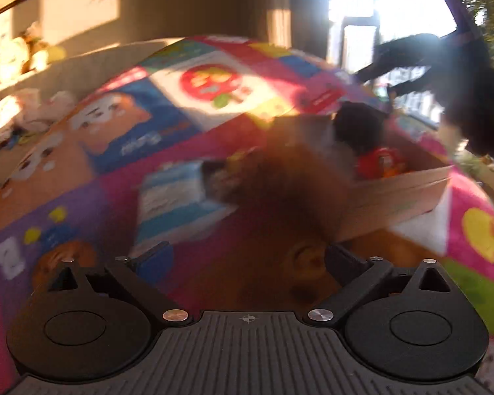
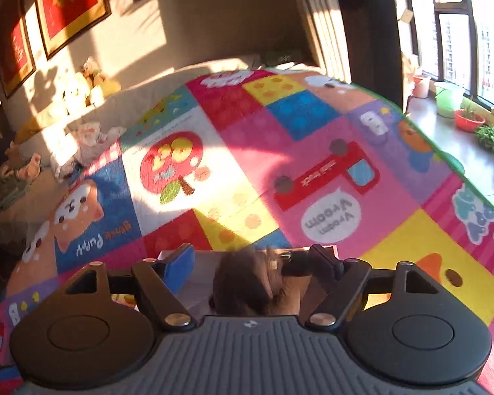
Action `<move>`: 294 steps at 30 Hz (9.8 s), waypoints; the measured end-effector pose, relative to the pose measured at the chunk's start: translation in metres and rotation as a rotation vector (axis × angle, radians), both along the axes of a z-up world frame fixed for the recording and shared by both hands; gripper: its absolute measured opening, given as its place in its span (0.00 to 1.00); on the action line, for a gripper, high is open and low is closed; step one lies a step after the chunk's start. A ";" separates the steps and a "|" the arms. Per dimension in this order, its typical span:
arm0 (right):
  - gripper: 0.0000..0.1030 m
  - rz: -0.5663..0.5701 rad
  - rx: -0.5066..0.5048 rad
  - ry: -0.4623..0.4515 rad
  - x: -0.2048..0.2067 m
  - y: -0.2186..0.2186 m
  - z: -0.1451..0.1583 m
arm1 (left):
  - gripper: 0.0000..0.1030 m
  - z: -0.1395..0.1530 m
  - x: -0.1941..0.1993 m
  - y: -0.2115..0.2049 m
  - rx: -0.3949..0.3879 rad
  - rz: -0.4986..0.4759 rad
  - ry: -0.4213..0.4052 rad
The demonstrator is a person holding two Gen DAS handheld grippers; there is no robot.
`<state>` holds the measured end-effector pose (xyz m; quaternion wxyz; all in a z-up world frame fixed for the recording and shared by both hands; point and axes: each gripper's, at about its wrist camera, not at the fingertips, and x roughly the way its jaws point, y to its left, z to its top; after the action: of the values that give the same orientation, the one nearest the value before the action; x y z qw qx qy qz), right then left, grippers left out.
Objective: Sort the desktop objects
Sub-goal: 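Grasp the pink round trinket with the right gripper and lift it, then carry the pink round trinket toward the white box with the right gripper, then grasp the red-white figurine with the left gripper while the right holds the trinket, then lower the figurine and pink trinket into the box and open both grippers, then grasp the pink Hello Kitty toy with the right gripper while the left grasps the blue packet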
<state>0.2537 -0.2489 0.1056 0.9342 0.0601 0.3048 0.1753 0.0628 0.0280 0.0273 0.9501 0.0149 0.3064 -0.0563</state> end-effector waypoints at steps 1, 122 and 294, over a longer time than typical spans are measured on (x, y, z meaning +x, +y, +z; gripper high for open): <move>0.76 -0.008 0.002 -0.019 -0.007 -0.002 0.006 | 0.99 -0.004 -0.002 0.008 -0.001 0.028 0.007; 0.96 0.043 -0.001 0.010 -0.257 -0.030 -0.102 | 0.68 -0.022 0.050 -0.027 0.018 0.102 0.074; 0.57 0.363 -0.226 -0.011 -0.190 0.067 -0.066 | 0.60 -0.004 0.016 0.031 -0.016 -0.051 0.028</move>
<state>0.0634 -0.1821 0.0396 0.8896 -0.1021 0.3235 0.3058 0.0786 0.0593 0.0232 0.9441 0.0141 0.3188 -0.0830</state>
